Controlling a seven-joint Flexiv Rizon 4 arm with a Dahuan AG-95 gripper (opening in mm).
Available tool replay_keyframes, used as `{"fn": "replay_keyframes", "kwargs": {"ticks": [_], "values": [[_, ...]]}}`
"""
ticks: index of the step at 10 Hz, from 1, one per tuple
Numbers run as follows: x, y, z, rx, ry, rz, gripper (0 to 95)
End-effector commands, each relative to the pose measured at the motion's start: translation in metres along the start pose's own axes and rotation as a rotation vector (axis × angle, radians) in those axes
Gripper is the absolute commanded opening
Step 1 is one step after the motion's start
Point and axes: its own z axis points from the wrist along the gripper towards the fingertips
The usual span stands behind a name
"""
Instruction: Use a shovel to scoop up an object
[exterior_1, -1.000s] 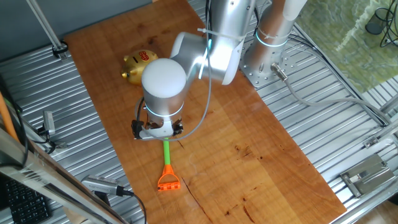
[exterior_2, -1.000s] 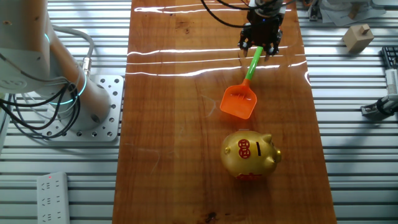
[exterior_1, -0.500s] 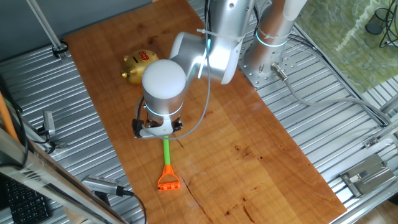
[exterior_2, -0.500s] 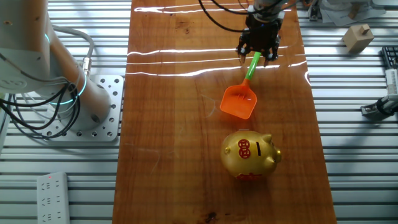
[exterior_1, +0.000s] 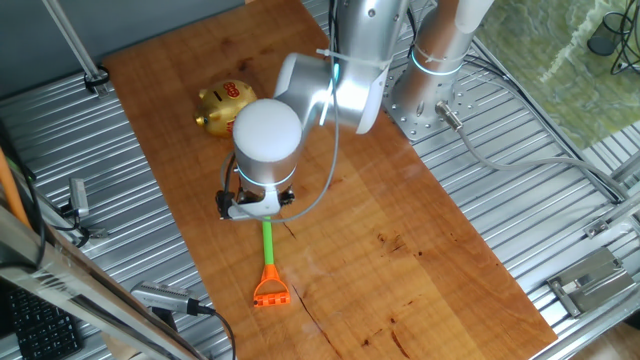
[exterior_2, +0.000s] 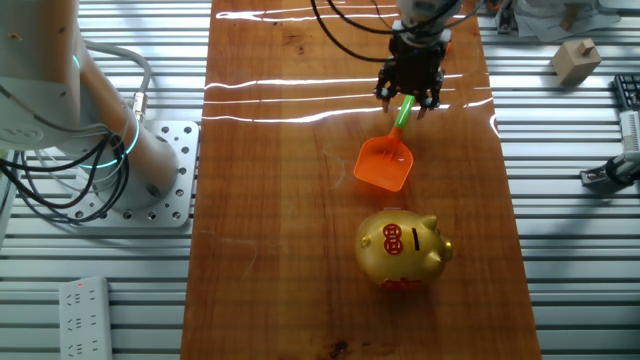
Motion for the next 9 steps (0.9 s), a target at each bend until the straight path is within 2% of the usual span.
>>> {"fn": "replay_keyframes", "kwargs": {"ticks": [1, 3, 9], "values": [[0.0014, 0.0007, 0.0056, 0.003, 0.008, -0.001, 38.0], [0.0029, 0.0013, 0.0091, 0.006, 0.017, -0.007, 38.0], [0.0106, 0.0004, 0.0103, 0.008, 0.017, -0.019, 38.0]]}}
